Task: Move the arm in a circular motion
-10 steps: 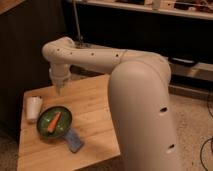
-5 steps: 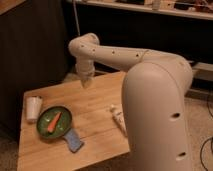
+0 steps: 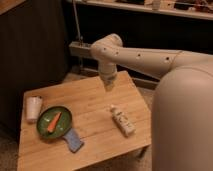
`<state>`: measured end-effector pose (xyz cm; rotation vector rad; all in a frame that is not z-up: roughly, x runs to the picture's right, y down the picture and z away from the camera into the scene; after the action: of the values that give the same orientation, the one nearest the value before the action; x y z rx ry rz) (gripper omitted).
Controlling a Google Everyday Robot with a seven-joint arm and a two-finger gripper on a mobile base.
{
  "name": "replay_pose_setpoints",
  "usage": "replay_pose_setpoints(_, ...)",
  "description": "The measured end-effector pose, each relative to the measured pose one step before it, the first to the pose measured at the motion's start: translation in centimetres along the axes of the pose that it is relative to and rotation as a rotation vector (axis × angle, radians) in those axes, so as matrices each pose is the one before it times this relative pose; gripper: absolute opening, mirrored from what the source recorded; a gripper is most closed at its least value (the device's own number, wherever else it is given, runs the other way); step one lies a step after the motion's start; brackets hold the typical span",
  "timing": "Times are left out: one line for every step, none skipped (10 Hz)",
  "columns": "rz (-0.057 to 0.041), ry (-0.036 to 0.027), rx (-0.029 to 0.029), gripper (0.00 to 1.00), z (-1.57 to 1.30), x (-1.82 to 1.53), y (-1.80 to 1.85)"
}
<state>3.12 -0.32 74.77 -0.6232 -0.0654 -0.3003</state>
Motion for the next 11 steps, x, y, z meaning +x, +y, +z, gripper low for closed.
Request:
replay_pose_setpoints(0.04088,0.01667,-0.01026,0.00,-0.065,1.628,1.757)
replay_pose_setpoints(0.04925,0.01809,-0.00740,0.00,0.004,2.080,2.132)
replay_pose_setpoints(0.04282,0.00678,0.00462,0.00,0.040,1.656,2.010)
replay_pose_setpoints(0.03704,0.00141,0.00953,0.00,-0.023,1.503,2.385)
replay_pose_setpoints(0.02837,-0.01576,0.01352,0.00,-0.169,1.309,3.049)
replay_pose_setpoints(0.00523,-0.01397,0.00946,0.00,-0.174,0.325,1.822)
replay_pose_setpoints(-0.01034,-0.02263,0.01012,0.00,-0.130,0.174,1.813)
replay_pose_setpoints(-0.02309,-0.03261,0.01034,0.00,-0.190,-0.235,1.560)
replay_pose_setpoints(-0.01875,-0.01989,0.00346,0.00,-0.083,-0.485,0.683)
replay_pose_setpoints(-0.02906,-0.02710,0.00235,0.00,-0.056,-1.075,0.601)
replay_pose_setpoints(-0.04357,-0.03620,-0.00005,0.00,-0.076,-2.136,0.293)
